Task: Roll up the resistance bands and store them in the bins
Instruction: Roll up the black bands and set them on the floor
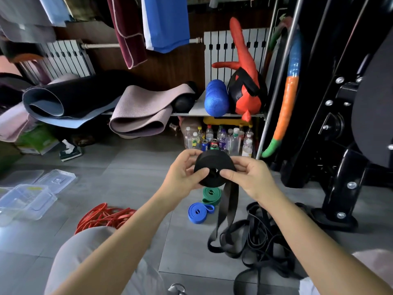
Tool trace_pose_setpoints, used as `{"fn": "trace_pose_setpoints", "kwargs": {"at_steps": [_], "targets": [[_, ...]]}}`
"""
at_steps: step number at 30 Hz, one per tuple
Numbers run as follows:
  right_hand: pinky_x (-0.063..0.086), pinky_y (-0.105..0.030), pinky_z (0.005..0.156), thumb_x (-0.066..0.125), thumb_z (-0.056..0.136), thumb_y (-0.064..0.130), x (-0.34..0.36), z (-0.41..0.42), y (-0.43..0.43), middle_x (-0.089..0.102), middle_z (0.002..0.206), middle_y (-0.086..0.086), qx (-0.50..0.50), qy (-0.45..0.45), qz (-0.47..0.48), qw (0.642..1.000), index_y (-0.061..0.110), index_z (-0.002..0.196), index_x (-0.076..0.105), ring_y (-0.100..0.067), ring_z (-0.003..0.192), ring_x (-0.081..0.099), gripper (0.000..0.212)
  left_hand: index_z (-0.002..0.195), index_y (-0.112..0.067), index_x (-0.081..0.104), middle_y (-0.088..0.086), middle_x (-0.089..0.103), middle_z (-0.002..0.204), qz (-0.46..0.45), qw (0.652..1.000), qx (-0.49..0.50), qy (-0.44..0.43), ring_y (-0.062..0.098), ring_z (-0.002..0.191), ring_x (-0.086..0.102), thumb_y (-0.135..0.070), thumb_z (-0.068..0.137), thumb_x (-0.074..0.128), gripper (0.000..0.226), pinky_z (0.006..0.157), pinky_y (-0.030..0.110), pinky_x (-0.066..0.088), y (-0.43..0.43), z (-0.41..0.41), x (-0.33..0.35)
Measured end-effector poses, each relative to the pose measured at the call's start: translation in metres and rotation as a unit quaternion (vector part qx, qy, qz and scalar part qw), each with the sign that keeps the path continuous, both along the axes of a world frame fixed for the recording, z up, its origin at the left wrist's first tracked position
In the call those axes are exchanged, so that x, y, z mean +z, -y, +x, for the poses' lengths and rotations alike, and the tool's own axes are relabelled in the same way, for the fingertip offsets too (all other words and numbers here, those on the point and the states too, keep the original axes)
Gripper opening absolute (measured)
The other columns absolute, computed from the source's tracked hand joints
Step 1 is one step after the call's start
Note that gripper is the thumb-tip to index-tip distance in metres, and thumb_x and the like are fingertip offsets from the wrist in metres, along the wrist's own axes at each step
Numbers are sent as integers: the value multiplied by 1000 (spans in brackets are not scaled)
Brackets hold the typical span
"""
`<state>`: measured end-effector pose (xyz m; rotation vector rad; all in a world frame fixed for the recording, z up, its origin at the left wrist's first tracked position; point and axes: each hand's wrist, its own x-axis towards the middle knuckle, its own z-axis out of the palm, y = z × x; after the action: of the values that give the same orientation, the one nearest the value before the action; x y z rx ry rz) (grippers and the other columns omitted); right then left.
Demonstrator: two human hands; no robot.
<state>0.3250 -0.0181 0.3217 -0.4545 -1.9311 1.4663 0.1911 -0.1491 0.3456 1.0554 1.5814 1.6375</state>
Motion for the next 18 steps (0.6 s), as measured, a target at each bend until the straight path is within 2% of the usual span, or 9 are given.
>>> {"fn": "trace_pose_setpoints", "kwargs": {"at_steps": [1,2,4,5,6,9,12,15,18], "targets": [[54,-17,77,77,73,8,1,1,-2,72,88,20,8,18,13,1000,39,89,66,-3,88,69,36,105,-32,51,-7,61,108,-26,995,5,-92,20,104,61,1,83,65,42,81,38,56,0,-1,1],[55,-21,79,77,73,10,2,2,-3,72,86,20,18,38,17,999,41,87,66,-3,88,69,36,113,-35,46,-10,56,116,-54,975,2,-216,16,110,57,-5,82,67,48,85,33,53,0,-4,3],[55,-28,82,78,72,12,3,2,-6,72,85,19,35,72,15,997,43,84,67,-5,88,69,35,132,-44,34,-10,48,128,-93,891,-48,-442,11,116,49,-17,81,68,67,92,30,47,-1,-8,9],[55,-30,83,79,71,13,4,2,-7,72,85,18,43,80,18,996,43,83,67,-6,89,69,35,136,-45,31,-8,47,129,-103,855,-79,-502,12,116,48,-20,82,66,70,93,32,45,-2,-8,13],[55,-31,84,79,71,12,5,1,-7,73,86,17,49,82,22,995,43,82,68,-6,90,69,35,138,-44,34,-5,50,127,-109,837,-101,-527,15,115,48,-19,83,64,68,93,35,45,-3,-7,18],[56,-32,81,81,68,12,5,2,-7,74,87,11,37,57,-8,998,38,86,67,-10,89,69,35,135,-38,45,-3,58,116,-89,843,-108,-520,14,110,48,-13,84,63,59,93,35,43,-6,-9,26],[57,-28,77,82,66,13,0,7,-5,74,87,7,16,56,-28,998,29,89,65,-11,85,70,33,127,-43,52,-9,59,107,-59,883,-70,-461,5,100,50,-11,82,66,56,91,26,42,-4,-13,24],[54,-20,79,80,69,12,-7,15,0,73,85,12,2,54,-21,998,28,88,65,-5,84,69,29,111,-61,50,-20,57,105,-32,941,-20,-337,0,99,54,-6,81,68,65,92,20,45,1,-11,18],[53,-17,78,78,67,15,-10,16,8,73,89,13,16,-7,-51,999,27,92,67,-6,88,69,30,101,-59,59,-21,65,103,32,985,8,-172,5,101,61,5,79,67,68,90,28,52,2,-3,9]]}}
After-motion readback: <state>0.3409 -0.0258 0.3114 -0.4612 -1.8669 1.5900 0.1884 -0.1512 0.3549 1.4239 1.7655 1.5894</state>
